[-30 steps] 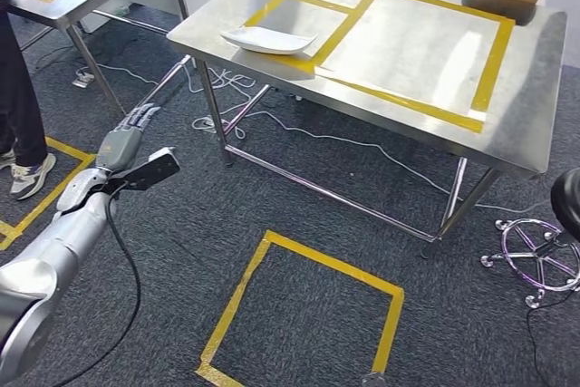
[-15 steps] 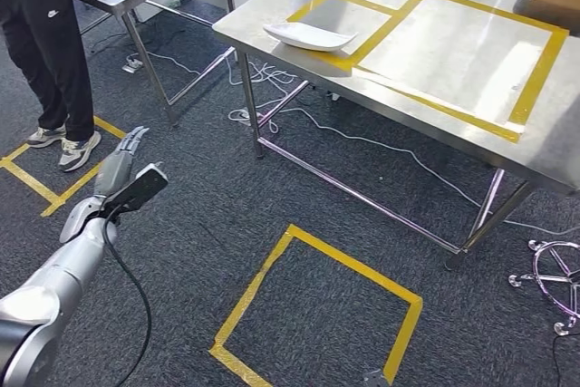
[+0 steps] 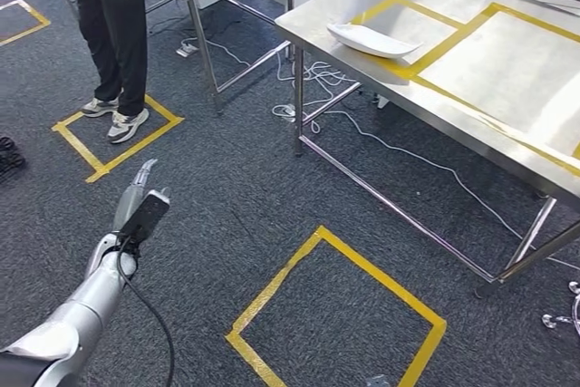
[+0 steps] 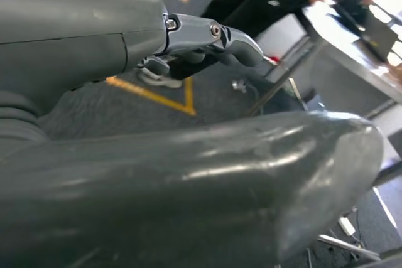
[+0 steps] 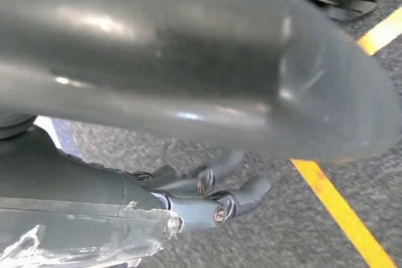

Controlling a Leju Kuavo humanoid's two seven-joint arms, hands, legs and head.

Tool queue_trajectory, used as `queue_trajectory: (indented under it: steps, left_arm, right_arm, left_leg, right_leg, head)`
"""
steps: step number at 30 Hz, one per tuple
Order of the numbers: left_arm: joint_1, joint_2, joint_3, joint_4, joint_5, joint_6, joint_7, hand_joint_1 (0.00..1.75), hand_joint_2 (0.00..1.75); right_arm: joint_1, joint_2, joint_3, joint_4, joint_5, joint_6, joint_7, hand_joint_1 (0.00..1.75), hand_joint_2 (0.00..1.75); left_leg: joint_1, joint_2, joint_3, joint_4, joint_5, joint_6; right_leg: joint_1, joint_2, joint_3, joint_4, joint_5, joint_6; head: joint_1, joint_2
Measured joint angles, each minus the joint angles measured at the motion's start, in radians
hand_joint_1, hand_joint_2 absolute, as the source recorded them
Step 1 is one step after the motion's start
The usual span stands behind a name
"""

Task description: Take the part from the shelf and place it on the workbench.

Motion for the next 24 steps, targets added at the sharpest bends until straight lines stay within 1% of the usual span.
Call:
queue_trajectory:
  steps: [1,2,3,4,5,6,7,8,9,10,11,12,13,14,15,16,17,18,19,20,21,22,23,24]
  left_arm:
    - [0.012,-0.011,0.01,-0.001,0.01,-0.006,-0.002,0.0,0.0]
    - [0.025,-0.021,0.019,0.0,0.017,-0.009,-0.003,0.0,0.0]
    - [0.04,-0.029,0.027,0.001,0.022,-0.011,-0.005,0.0,0.44]
    - [0.056,-0.036,0.034,0.004,0.025,-0.01,-0.007,0.0,0.87]
    - [0.068,-0.043,0.041,0.008,0.029,-0.01,-0.008,0.0,1.31]
    - [0.075,-0.05,0.047,0.014,0.031,-0.008,-0.01,0.0,1.75]
    - [0.079,-0.056,0.054,0.02,0.032,-0.003,-0.011,0.0,1.75]
    - [0.081,-0.062,0.059,0.027,0.031,0.002,-0.011,0.0,1.75]
    - [0.084,-0.065,0.064,0.035,0.028,0.008,-0.011,0.0,1.75]
    - [0.088,-0.068,0.068,0.041,0.023,0.012,-0.007,0.0,1.75]
    - [0.091,-0.069,0.072,0.049,0.018,0.014,0.003,0.0,1.75]
    - [0.093,-0.068,0.076,0.056,0.012,0.013,0.018,0.0,1.75]
    - [0.093,-0.067,0.078,0.063,0.005,0.013,0.034,0.0,1.75]
    - [0.092,-0.065,0.079,0.07,0.0,0.012,0.048,0.0,1.75]
    - [0.09,-0.063,0.08,0.076,-0.005,0.012,0.059,0.0,1.31]
    - [0.088,-0.062,0.08,0.081,-0.01,0.012,0.07,0.0,0.87]
    - [0.087,-0.061,0.08,0.089,-0.015,0.011,0.087,0.0,0.44]
    - [0.087,-0.058,0.082,0.099,-0.019,0.008,0.111,0.0,0.0]
    - [0.09,-0.055,0.085,0.112,-0.025,0.001,0.144,0.0,0.0]
    - [0.093,-0.053,0.09,0.127,-0.029,-0.011,0.182,0.0,0.0]
    - [0.098,-0.051,0.095,0.142,-0.033,-0.023,0.217,0.0,0.0]
    - [0.105,-0.05,0.099,0.158,-0.035,-0.035,0.249,0.0,0.0]
    - [0.114,-0.051,0.103,0.172,-0.038,-0.043,0.277,0.0,0.0]
    - [0.126,-0.051,0.105,0.187,-0.04,-0.052,0.304,0.0,0.0]
  right_arm:
    - [0.001,0.0,-0.002,0.0,-0.003,-0.003,-0.002,0.0,0.0]
    - [0.002,-0.001,-0.005,0.0,-0.005,-0.005,-0.003,0.0,0.0]
    - [0.004,-0.001,-0.008,0.0,-0.006,-0.007,-0.003,0.0,0.0]
    - [0.005,-0.002,-0.011,0.0,-0.006,-0.008,-0.003,0.0,0.0]
    - [0.006,-0.002,-0.013,0.0,-0.006,-0.009,-0.003,0.0,0.0]
    - [0.007,-0.003,-0.014,0.0,-0.006,-0.011,-0.003,0.0,0.0]
    - [0.009,-0.004,-0.016,0.0,-0.006,-0.012,-0.003,0.0,0.0]
    - [0.011,-0.005,-0.017,0.0,-0.005,-0.013,-0.003,0.0,0.0]
    - [0.013,-0.007,-0.018,0.0,-0.005,-0.013,-0.003,0.0,0.0]
    - [0.014,-0.009,-0.02,0.0,-0.005,-0.014,-0.003,0.0,0.0]
    - [0.015,-0.01,-0.02,0.0,-0.005,-0.014,-0.003,0.0,0.0]
    - [0.014,-0.011,-0.021,0.0,-0.005,-0.013,-0.003,0.0,0.0]
    - [0.012,-0.011,-0.021,0.0,-0.004,-0.013,-0.003,0.0,0.0]
    - [0.01,-0.011,-0.022,0.0,-0.004,-0.013,-0.003,0.0,0.0]
    - [0.008,-0.012,-0.022,0.0,-0.003,-0.012,-0.002,0.0,0.0]
    - [0.007,-0.012,-0.022,0.0,-0.003,-0.012,-0.002,0.0,0.0]
    - [0.005,-0.012,-0.022,0.0,-0.002,-0.012,-0.001,0.0,0.0]
    - [0.003,-0.013,-0.022,0.0,-0.002,-0.011,0.0,0.0,0.0]
    - [0.0,-0.013,-0.022,0.0,-0.002,-0.011,0.001,0.0,0.0]
    - [-0.001,-0.013,-0.022,0.0,-0.002,-0.01,0.001,0.0,0.0]
    - [-0.002,-0.013,-0.022,0.0,-0.002,-0.01,0.002,0.0,0.0]
    - [-0.001,-0.013,-0.022,0.0,-0.003,-0.01,0.002,0.0,0.0]
    - [0.001,-0.013,-0.022,0.0,-0.004,-0.011,0.002,0.0,0.0]
    - [0.004,-0.014,-0.022,0.0,-0.005,-0.012,0.002,0.0,0.0]
  left_leg:
    - [0.001,-0.009,-0.004,-0.001,0.004,-0.006]
    - [0.001,-0.017,-0.007,-0.003,0.008,-0.012]
    - [0.004,-0.025,-0.009,-0.007,0.013,-0.019]
    - [0.004,-0.019,-0.012,-0.006,0.012,-0.024]
    - [0.004,-0.003,-0.02,0.006,0.001,-0.029]
    - [0.003,0.019,-0.036,0.039,-0.022,-0.033]
    - [0.001,0.044,-0.061,0.092,-0.056,-0.035]
    - [0.001,0.057,-0.092,0.16,-0.091,-0.038]
    - [0.002,0.063,-0.12,0.224,-0.118,-0.041]
    - [0.002,0.065,-0.135,0.263,-0.129,-0.042]
    - [0.002,0.066,-0.131,0.266,-0.122,-0.043]
    - [0.002,0.07,-0.107,0.231,-0.099,-0.043]
    - [0.002,0.083,-0.068,0.17,-0.07,-0.043]
    - [0.0,0.106,-0.026,0.1,-0.047,-0.043]
    - [-0.003,0.124,0.005,0.045,-0.033,-0.038]
    - [-0.005,0.136,0.023,0.011,-0.028,-0.032]
    - [-0.009,0.137,0.027,-0.003,-0.029,-0.025]
    - [-0.01,0.125,0.024,-0.004,-0.027,-0.015]
    - [-0.01,0.115,0.023,-0.005,-0.025,-0.009]
    - [-0.009,0.106,0.023,-0.007,-0.023,-0.003]
    - [-0.007,0.098,0.022,-0.008,-0.021,0.004]
    - [-0.005,0.09,0.022,-0.008,-0.019,0.009]
    - [-0.006,0.081,0.02,-0.008,-0.018,0.012]
    - [-0.006,0.07,0.018,-0.008,-0.018,0.015]
  right_leg:
    - [-0.001,0.013,0.014,-0.027,0.004,-0.002]
    - [0.0,0.014,0.016,-0.033,0.004,-0.007]
    - [0.001,0.004,0.014,-0.034,0.008,-0.014]
    - [0.001,-0.005,0.014,-0.037,0.012,-0.022]
    - [0.0,-0.015,0.014,-0.04,0.017,-0.03]
    - [0.0,-0.027,0.013,-0.044,0.021,-0.036]
    - [0.0,-0.039,0.011,-0.046,0.023,-0.04]
    - [0.001,-0.052,0.008,-0.046,0.024,-0.041]
    - [0.002,-0.066,0.005,-0.046,0.025,-0.042]
    - [0.002,-0.079,0.003,-0.046,0.025,-0.042]
    - [0.003,-0.092,0.002,-0.046,0.026,-0.042]
    - [0.003,-0.105,0.002,-0.046,0.026,-0.041]
    - [0.003,-0.116,0.002,-0.045,0.026,-0.039]
    - [0.005,-0.127,0.002,-0.044,0.025,-0.036]
    - [0.009,-0.137,0.001,-0.042,0.023,-0.031]
    - [0.011,-0.146,0.001,-0.04,0.022,-0.025]
    - [0.014,-0.156,0.001,-0.039,0.021,-0.02]
    - [0.013,-0.166,0.002,-0.04,0.021,-0.015]
    - [0.01,-0.168,0.002,-0.038,0.018,-0.009]
    - [0.008,-0.155,-0.002,-0.027,0.007,-0.004]
    - [0.006,-0.132,-0.015,0.004,-0.014,0.001]
    - [0.004,-0.104,-0.037,0.056,-0.044,0.005]
    - [0.003,-0.081,-0.066,0.124,-0.079,0.007]
    - [0.003,-0.069,-0.097,0.191,-0.108,0.007]
  head:
    - [0.0,0.0]
    - [0.0,0.0]
    - [-0.001,0.0]
    - [-0.001,0.0]
    - [-0.004,0.0]
    - [-0.007,0.0]
    - [-0.01,0.0]
    - [-0.012,0.0]
    - [-0.013,0.0]
    - [-0.013,0.0]
    - [-0.013,0.0]
    - [-0.013,0.0]
    - [-0.013,0.0]
    - [-0.014,0.0]
    - [-0.014,0.0]
    - [-0.012,0.0]
    - [-0.011,0.0]
    - [-0.009,0.0]
    - [-0.007,0.0]
    - [-0.006,0.0]
    - [-0.005,0.0]
    - [-0.002,0.0]
    - [0.0,0.0]
    - [0.001,0.0]
